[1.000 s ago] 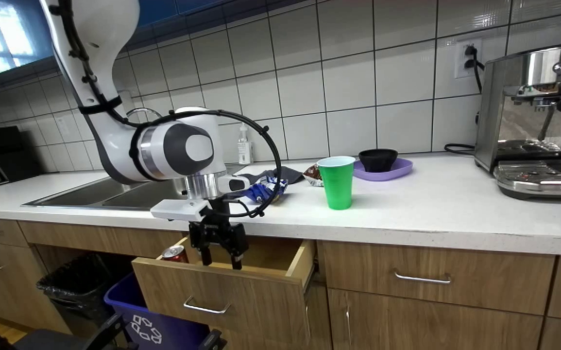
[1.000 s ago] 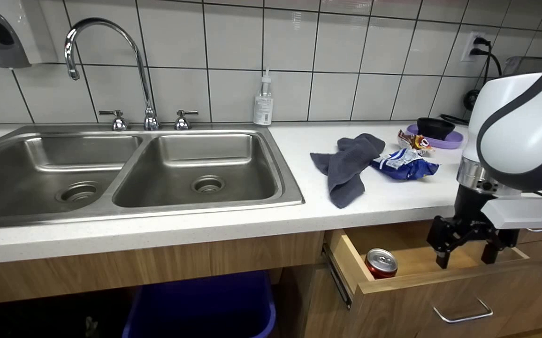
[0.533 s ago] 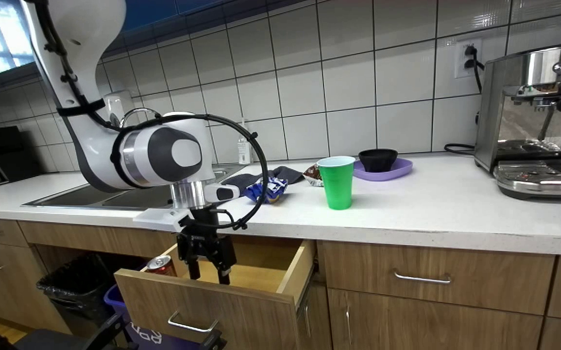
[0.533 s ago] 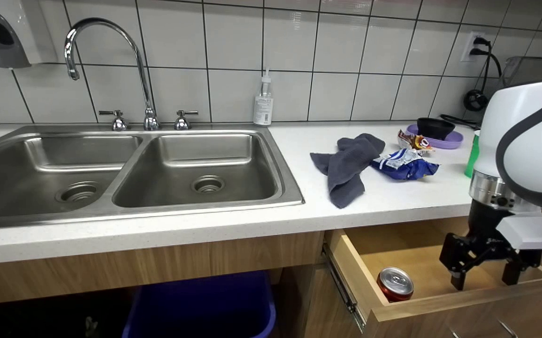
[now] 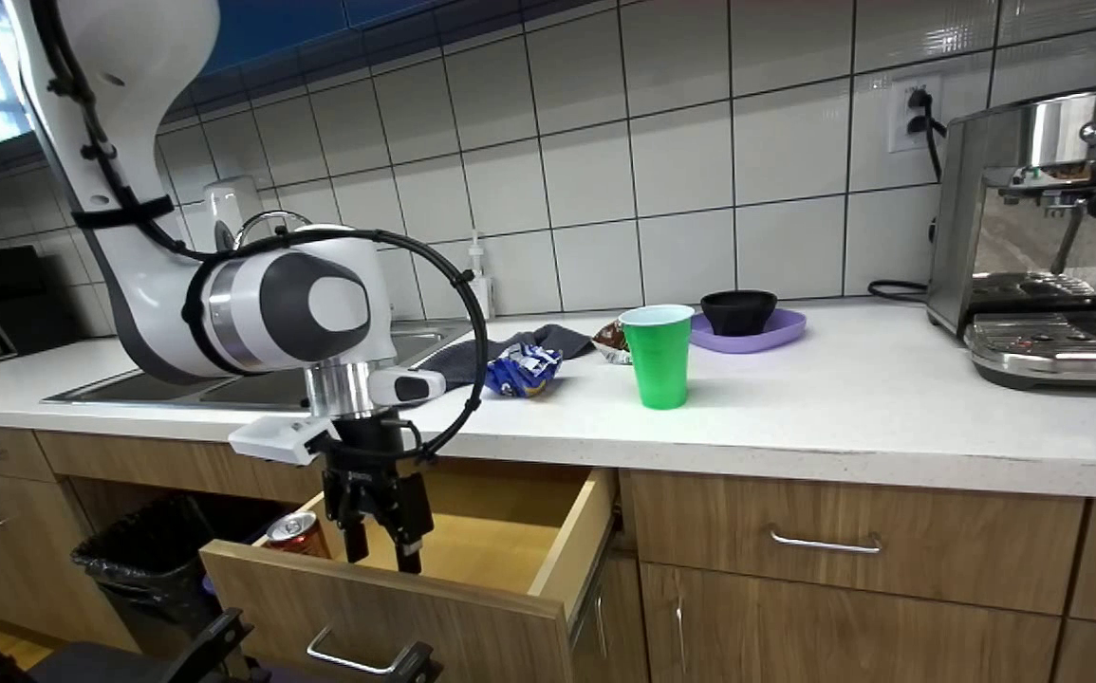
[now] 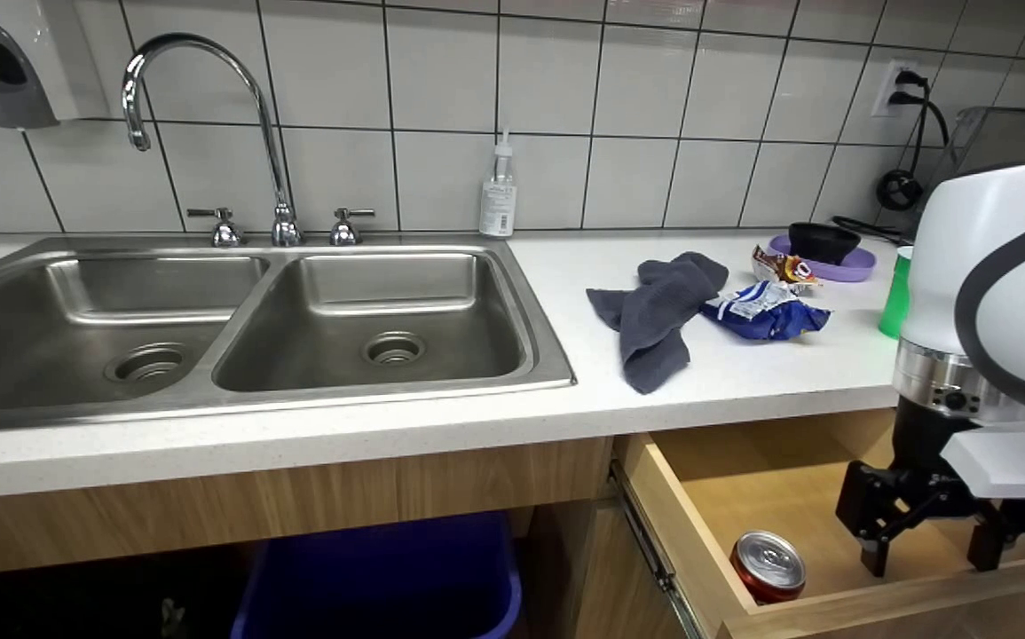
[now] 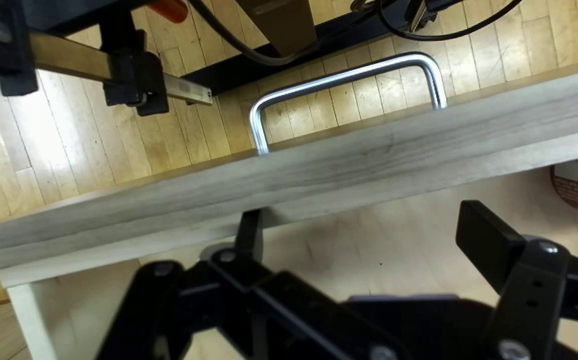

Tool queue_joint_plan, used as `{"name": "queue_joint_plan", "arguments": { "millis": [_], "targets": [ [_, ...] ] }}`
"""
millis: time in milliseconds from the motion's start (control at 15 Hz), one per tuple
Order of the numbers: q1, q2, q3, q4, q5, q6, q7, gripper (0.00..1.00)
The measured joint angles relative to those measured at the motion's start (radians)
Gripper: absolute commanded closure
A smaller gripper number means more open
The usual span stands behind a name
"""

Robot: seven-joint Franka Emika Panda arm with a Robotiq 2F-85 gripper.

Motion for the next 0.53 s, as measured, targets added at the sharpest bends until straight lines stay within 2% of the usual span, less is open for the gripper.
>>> {"name": "queue_joint_plan", "arguments": {
  "millis": [533],
  "targets": [
    [0.026, -0.13, 0.0, 0.004, -0.017, -0.12, 0.138, 0.0]
  ]
}}
